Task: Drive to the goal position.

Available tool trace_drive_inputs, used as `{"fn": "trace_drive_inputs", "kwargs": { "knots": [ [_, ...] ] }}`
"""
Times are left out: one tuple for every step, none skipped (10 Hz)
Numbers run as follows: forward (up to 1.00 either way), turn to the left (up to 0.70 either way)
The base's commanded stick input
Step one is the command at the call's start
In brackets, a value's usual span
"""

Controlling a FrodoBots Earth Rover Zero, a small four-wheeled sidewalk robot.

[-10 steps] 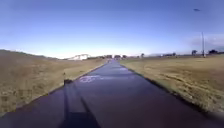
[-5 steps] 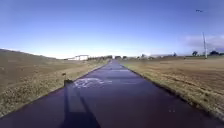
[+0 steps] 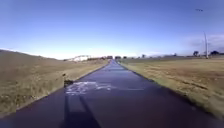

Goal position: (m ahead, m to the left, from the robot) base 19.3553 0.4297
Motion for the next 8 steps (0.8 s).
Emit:
{"fn": "trace_drive_inputs", "kwargs": {
  "knots": [
    [1.00, 0.00],
    [1.00, 0.00],
    [1.00, 0.00],
    [1.00, 0.00],
    [1.00, 0.00],
    [1.00, 0.00],
    [1.00, 0.00],
    [1.00, 0.00]
  ]
}}
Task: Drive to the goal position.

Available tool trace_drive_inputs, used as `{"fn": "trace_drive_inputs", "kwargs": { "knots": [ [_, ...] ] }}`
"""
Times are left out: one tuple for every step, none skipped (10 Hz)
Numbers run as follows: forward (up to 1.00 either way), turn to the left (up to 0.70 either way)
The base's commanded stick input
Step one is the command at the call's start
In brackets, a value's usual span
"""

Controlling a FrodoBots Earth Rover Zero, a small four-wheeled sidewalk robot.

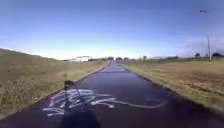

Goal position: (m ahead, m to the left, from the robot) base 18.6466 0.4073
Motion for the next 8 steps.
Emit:
{"fn": "trace_drive_inputs", "kwargs": {
  "knots": [
    [1.00, 0.00],
    [1.00, 0.00],
    [1.00, 0.00],
    [1.00, 0.00],
    [1.00, 0.00],
    [1.00, 0.00],
    [1.00, 0.00],
    [1.00, 0.00]
  ]
}}
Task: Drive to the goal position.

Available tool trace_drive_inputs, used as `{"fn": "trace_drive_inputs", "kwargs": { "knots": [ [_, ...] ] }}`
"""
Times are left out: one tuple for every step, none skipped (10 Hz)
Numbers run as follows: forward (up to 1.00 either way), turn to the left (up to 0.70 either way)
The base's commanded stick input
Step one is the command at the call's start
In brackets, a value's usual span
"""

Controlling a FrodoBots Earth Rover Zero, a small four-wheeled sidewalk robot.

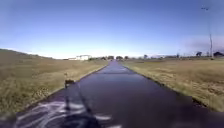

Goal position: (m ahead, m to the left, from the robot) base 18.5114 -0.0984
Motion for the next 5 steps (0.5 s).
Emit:
{"fn": "trace_drive_inputs", "kwargs": {
  "knots": [
    [1.00, 0.00],
    [1.00, 0.00],
    [1.00, 0.00],
    [1.00, 0.00],
    [1.00, 0.00]
  ]
}}
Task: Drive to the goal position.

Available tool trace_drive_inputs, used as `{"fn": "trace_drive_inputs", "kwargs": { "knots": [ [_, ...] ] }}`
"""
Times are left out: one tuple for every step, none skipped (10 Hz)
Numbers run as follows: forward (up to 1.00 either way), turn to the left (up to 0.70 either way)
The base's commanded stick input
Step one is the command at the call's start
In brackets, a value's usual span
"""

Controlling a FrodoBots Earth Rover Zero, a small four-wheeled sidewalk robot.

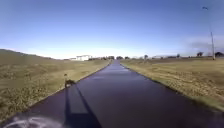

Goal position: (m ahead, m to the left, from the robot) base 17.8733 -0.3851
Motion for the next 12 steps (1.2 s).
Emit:
{"fn": "trace_drive_inputs", "kwargs": {
  "knots": [
    [1.00, 0.00],
    [1.00, 0.00],
    [1.00, 0.00],
    [1.00, 0.00],
    [1.00, 0.00],
    [1.00, -0.35],
    [1.00, -0.24],
    [1.00, -0.08],
    [1.00, 0.00],
    [1.00, 0.00],
    [1.00, 0.00],
    [1.00, 0.00]
  ]
}}
